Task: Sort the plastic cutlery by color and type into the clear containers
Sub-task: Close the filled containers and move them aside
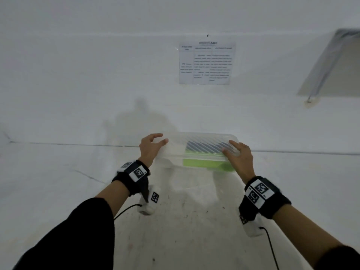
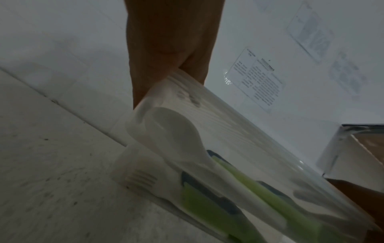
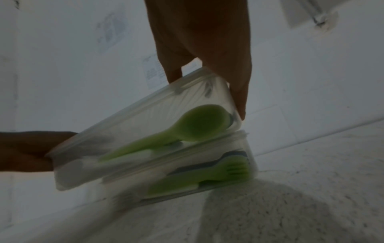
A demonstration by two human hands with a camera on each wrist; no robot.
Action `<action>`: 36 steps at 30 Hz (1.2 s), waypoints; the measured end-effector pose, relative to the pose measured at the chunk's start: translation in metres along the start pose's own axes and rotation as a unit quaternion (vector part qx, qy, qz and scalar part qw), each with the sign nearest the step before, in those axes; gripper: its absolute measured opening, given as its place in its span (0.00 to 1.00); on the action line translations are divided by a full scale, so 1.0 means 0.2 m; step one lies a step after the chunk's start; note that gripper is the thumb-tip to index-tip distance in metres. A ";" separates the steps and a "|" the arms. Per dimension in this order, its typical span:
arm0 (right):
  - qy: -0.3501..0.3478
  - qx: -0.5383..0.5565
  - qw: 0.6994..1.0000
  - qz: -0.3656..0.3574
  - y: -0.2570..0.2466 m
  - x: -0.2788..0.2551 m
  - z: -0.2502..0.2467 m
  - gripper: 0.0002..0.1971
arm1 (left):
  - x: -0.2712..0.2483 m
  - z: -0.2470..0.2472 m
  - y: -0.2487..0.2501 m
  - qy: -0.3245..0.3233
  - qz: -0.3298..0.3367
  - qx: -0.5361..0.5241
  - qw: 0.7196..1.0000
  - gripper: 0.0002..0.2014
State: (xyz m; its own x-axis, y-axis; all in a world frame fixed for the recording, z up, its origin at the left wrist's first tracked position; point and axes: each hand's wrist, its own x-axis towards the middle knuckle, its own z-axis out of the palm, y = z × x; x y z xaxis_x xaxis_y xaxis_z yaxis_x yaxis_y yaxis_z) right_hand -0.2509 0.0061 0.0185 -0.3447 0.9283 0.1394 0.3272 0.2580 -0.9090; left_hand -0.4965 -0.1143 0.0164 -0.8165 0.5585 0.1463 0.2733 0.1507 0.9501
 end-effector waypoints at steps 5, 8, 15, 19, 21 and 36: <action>-0.048 -0.035 0.998 -0.006 0.03 0.14 0.03 0.33 | 0.15 0.03 -0.02 -0.041 0.005 0.026 0.999 0.16; -0.041 -0.061 0.997 -0.013 0.04 0.23 0.05 0.31 | 0.18 0.04 -0.04 -0.095 0.001 0.010 0.995 0.22; -0.014 -0.074 0.997 -0.026 0.05 0.33 0.09 0.27 | 0.22 0.09 -0.04 -0.070 0.003 0.036 0.997 0.23; -0.002 -0.042 0.999 -0.018 0.07 0.32 0.10 0.28 | 0.19 0.12 -0.05 -0.040 -0.004 0.027 0.999 0.24; 0.017 -0.005 1.000 0.012 0.07 0.29 0.10 0.31 | 0.16 0.13 -0.05 -0.016 -0.016 0.006 1.000 0.27; -0.005 0.149 0.983 0.111 0.12 0.20 0.13 0.32 | 0.06 0.11 -0.05 -0.048 -0.124 -0.039 0.990 0.39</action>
State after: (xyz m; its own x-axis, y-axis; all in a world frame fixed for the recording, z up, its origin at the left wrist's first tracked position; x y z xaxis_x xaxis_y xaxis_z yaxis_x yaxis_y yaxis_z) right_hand -0.2801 0.0425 -0.0071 -0.3032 0.9498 -0.0769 0.1227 -0.0411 -0.9916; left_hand -0.4977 -0.0924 0.0020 -0.8010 0.5869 -0.1183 0.0263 0.2320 0.9724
